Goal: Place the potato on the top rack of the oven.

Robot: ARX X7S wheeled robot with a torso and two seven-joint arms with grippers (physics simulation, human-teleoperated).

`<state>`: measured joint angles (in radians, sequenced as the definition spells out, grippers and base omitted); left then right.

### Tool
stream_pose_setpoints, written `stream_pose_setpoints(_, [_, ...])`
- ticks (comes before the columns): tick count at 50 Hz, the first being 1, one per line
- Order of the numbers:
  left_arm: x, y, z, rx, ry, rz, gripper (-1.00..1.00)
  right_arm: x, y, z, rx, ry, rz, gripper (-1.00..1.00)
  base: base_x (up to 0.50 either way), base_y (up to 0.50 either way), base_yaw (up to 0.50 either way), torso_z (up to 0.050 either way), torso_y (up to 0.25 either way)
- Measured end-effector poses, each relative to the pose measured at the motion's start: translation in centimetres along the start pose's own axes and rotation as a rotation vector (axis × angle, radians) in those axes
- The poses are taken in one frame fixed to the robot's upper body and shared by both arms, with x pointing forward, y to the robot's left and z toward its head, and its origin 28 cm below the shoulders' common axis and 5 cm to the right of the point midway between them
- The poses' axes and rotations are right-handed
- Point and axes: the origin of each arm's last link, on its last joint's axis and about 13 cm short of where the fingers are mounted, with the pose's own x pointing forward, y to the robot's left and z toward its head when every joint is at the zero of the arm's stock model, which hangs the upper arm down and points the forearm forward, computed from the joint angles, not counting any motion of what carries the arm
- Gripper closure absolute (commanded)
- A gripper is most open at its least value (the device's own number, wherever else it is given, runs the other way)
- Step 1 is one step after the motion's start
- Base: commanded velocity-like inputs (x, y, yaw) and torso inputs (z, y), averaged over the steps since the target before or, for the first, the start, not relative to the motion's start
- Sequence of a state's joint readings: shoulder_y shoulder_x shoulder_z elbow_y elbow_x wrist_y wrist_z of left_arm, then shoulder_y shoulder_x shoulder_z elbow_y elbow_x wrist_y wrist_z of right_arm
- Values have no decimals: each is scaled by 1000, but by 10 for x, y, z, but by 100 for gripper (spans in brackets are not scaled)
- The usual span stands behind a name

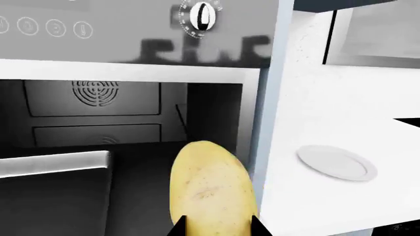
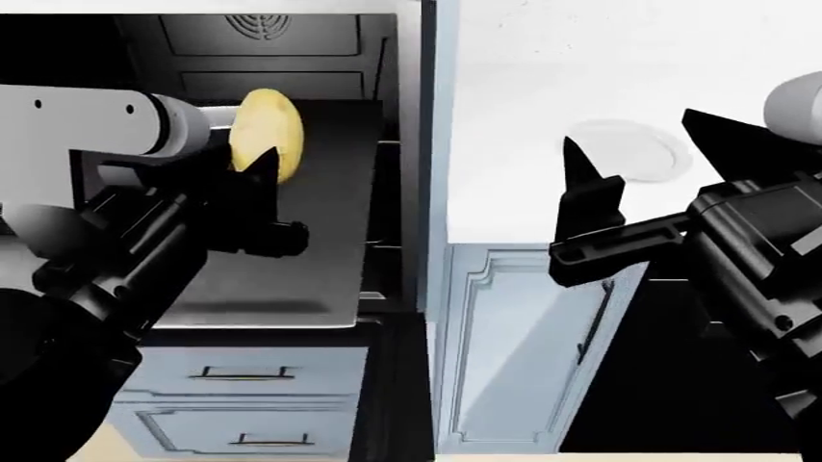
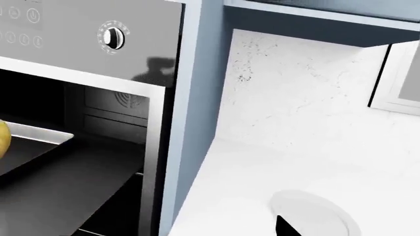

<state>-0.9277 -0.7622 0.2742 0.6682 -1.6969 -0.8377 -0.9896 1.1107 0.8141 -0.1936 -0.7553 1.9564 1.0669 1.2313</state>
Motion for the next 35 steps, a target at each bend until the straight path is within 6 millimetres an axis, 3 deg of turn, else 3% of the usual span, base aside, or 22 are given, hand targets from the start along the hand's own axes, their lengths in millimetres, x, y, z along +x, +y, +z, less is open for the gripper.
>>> stream_pose_setpoints(35, [5,-1,-2,-4,10,-11,100,-2,-2,1,1,2,-14,-100,-1,500,0,0,0])
